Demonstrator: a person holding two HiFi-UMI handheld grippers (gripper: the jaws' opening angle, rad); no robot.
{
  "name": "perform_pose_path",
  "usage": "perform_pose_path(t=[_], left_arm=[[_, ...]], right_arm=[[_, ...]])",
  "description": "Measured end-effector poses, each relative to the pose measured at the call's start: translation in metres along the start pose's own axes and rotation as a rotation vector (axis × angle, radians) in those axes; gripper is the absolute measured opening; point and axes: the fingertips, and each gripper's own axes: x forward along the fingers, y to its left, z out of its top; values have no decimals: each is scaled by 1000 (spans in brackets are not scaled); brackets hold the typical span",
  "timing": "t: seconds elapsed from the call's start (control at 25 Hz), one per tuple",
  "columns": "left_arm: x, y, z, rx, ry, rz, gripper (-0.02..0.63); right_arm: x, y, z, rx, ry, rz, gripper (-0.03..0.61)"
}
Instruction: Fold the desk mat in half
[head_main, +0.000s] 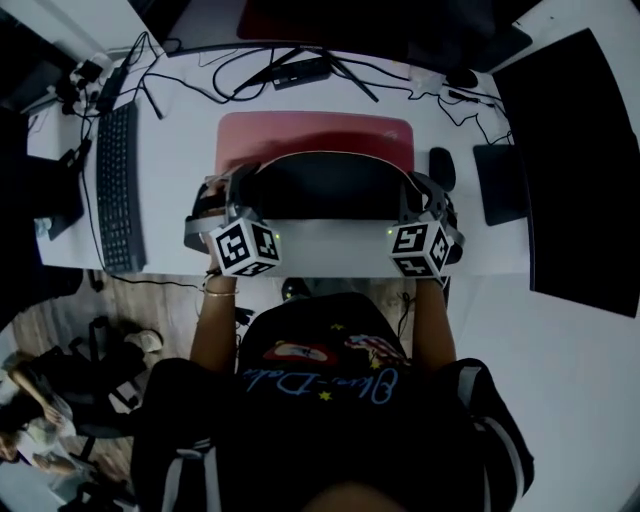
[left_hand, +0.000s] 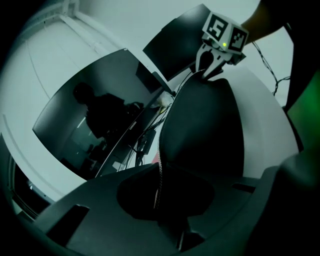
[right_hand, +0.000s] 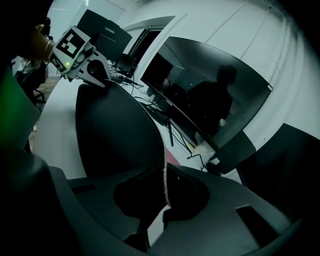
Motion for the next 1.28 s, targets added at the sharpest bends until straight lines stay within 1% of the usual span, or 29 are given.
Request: perform_pose_path(t=[0.12, 0.2, 0.36, 0.56, 0.64, 0.76, 0.84, 0.92, 1.0, 1.08, 1.16, 1.2, 1.24, 1.28], left_arm=[[28, 9, -4, -28, 57, -23, 34], [47, 16, -6, -41, 92, -27, 35], [73, 31, -12, -5, 136, -10, 35], [95, 36, -20, -25, 206, -34, 43], [102, 35, -22, -19, 222, -36, 66], [109, 37, -24, -10, 215, -28, 85], [112, 39, -28, -21, 221, -13, 129], [115, 42, -30, -33, 230, 5, 163], [116, 45, -31, -35, 230, 22, 169], [115, 46, -32, -52, 219, 27, 178], [114, 47, -33, -103, 198, 21, 178], [114, 49, -34, -135, 187, 21, 189], [112, 52, -34, -167, 175, 26, 220], [109, 56, -33, -195, 158, 36, 238]], right_arm=[[30, -6, 4, -3, 10, 36, 23], [51, -11, 5, -28, 20, 58, 22], [86, -19, 13, -65, 16, 96, 18], [112, -19, 16, -102, 21, 122, 17], [120, -16, 13, -124, 35, 133, 15], [130, -14, 11, -173, 53, 131, 17], [134, -12, 9, -204, 64, 129, 17], [137, -12, 8, -212, 67, 123, 21], [139, -15, 8, -195, 60, 111, 41], [140, -19, 8, -161, 51, 91, 80], [140, -26, 7, -131, 44, 70, 134], [140, -29, 7, -124, 43, 63, 158], [140, -31, 7, -119, 42, 59, 180], [140, -33, 6, -107, 39, 58, 200]])
